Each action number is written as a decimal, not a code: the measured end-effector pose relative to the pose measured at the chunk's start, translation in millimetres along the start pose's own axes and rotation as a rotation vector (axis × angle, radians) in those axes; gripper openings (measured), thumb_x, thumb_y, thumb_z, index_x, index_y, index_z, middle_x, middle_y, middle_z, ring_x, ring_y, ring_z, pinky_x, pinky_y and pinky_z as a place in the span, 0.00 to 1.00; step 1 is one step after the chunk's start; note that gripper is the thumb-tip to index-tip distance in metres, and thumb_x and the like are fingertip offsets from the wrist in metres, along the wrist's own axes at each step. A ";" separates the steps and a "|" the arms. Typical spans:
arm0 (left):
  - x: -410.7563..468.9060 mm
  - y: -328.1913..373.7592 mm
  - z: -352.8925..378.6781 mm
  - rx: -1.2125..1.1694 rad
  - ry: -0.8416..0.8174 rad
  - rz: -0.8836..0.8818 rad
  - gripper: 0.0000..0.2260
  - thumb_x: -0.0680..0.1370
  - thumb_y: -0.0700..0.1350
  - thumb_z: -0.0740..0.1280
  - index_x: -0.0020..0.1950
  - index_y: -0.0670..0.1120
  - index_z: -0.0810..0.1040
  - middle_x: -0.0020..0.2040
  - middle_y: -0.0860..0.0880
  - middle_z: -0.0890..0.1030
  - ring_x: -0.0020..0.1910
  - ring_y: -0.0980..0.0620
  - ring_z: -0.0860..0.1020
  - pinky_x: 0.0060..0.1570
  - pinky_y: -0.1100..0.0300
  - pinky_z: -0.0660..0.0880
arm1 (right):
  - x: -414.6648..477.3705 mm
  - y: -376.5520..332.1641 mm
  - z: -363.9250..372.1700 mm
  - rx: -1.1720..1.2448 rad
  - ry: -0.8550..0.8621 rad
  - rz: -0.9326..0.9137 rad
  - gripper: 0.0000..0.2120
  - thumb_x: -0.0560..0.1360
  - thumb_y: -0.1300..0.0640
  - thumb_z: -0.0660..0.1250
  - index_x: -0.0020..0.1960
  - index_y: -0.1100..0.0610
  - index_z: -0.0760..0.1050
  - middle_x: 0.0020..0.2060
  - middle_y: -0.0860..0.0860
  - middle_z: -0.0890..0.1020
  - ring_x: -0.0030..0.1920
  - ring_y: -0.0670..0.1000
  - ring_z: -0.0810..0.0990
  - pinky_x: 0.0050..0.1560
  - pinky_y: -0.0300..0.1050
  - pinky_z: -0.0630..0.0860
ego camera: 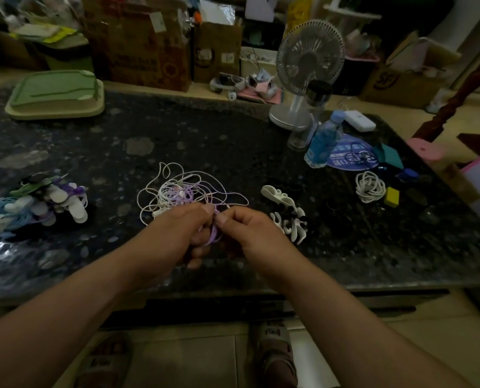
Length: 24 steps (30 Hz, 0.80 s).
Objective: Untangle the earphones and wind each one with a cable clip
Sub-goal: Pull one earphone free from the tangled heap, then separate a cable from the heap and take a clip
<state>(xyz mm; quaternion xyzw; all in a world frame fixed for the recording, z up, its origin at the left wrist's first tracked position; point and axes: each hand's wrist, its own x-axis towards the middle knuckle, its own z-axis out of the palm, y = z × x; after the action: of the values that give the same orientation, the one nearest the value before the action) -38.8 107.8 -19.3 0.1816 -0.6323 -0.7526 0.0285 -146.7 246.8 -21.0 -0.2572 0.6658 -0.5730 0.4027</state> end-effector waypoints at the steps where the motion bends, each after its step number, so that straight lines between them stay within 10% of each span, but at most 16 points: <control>1: 1.5 -1.4 1.7 0.035 0.003 0.012 0.17 0.87 0.52 0.57 0.41 0.47 0.71 0.33 0.48 0.65 0.30 0.51 0.66 0.27 0.58 0.67 | 1.9 1.3 -1.2 -0.006 0.018 0.005 0.10 0.85 0.56 0.64 0.52 0.61 0.79 0.43 0.56 0.86 0.40 0.51 0.87 0.43 0.42 0.82; 10: 31.7 -4.7 21.7 0.078 0.061 -0.015 0.17 0.87 0.53 0.59 0.41 0.46 0.71 0.32 0.49 0.67 0.31 0.51 0.68 0.31 0.57 0.71 | 9.9 3.5 -20.3 -0.187 0.206 -0.019 0.09 0.83 0.51 0.66 0.49 0.53 0.83 0.44 0.54 0.87 0.45 0.54 0.86 0.49 0.54 0.82; 20: 42.6 -4.0 32.3 0.019 0.073 0.013 0.21 0.87 0.53 0.57 0.36 0.47 0.68 0.31 0.46 0.65 0.30 0.49 0.68 0.30 0.56 0.70 | 1.6 -8.1 -37.4 0.014 0.137 0.048 0.12 0.85 0.55 0.64 0.57 0.64 0.79 0.39 0.53 0.86 0.37 0.47 0.85 0.36 0.36 0.78; 24: 57.6 -5.5 29.7 -0.041 0.160 -0.018 0.21 0.87 0.55 0.57 0.36 0.49 0.66 0.32 0.47 0.65 0.30 0.51 0.68 0.31 0.56 0.68 | 20.9 -9.6 -71.6 -0.308 0.484 0.040 0.10 0.85 0.52 0.63 0.52 0.53 0.82 0.46 0.51 0.85 0.45 0.50 0.83 0.43 0.44 0.77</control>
<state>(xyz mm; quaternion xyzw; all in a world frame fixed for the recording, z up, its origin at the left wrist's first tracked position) -100.7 121.1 -34.2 0.2463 -0.6108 -0.7487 0.0759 -218.7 267.8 -15.4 -0.1581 0.8267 -0.5018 0.1993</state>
